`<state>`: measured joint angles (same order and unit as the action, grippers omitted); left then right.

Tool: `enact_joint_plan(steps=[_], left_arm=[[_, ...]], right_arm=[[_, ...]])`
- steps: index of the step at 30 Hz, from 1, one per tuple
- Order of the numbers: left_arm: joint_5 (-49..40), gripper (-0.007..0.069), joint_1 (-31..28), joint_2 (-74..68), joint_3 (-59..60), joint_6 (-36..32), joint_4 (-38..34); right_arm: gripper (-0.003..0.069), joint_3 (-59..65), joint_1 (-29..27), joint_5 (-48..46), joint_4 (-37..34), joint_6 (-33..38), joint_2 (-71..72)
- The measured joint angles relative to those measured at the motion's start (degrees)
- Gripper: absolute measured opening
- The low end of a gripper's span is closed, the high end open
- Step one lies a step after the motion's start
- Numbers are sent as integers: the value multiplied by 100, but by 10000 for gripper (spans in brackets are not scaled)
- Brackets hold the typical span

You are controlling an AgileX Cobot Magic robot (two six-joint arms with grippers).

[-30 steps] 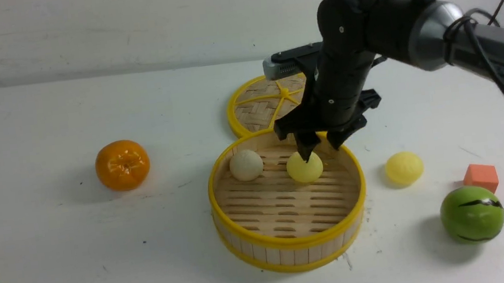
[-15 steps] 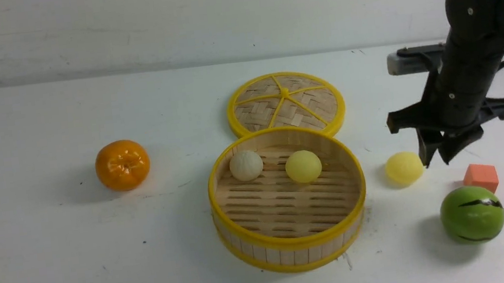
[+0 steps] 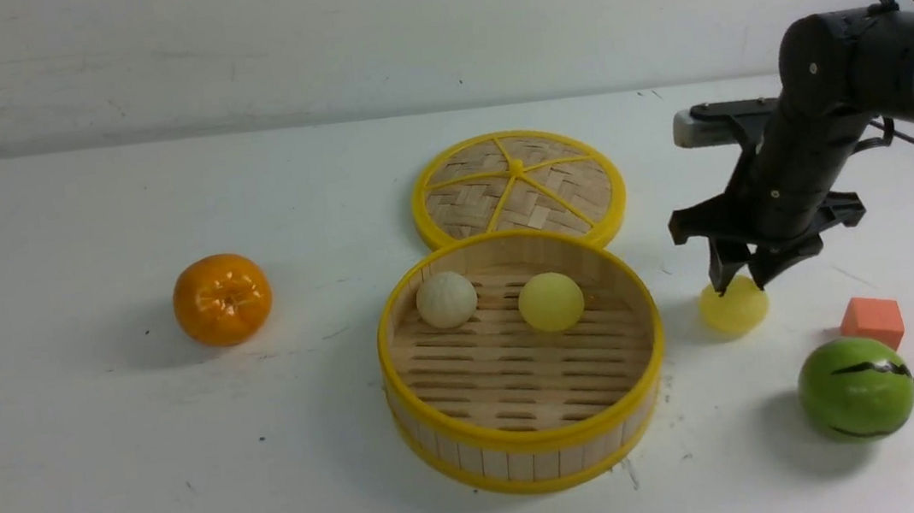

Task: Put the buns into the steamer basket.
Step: Use the right arm to grab a steamed stuffed bun, then use the right arm to put the steamed stuffed bun into the steamer

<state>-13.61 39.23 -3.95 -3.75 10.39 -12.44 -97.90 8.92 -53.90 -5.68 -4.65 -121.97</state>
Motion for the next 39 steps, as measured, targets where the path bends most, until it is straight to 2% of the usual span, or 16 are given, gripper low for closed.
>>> enact_joint_plan(steps=[8,10,20,28,31,34,39], left_arm=[[0,99,0,0,0,0,0],[0,101,0,0,0,0,0],[0,106,0,0,0,0,0],[0,113,0,0,0,0,0],[0,116,0,0,0,0,0],[0,120,0,0,0,0,0],[0,122,0,0,0,0,0]], right_arm=[[301,-69,18,35,26,15,-151],[274,-69,18,40,33,15,-158],[17,-125,18,-173,55,36,-91],[2,-78,40,-554,160,83,732],[2,193,182,-637,0,146,1334],[2,647,599,-657,-343,252,1942],[5,1041,1570,-322,-727,297,2111]])
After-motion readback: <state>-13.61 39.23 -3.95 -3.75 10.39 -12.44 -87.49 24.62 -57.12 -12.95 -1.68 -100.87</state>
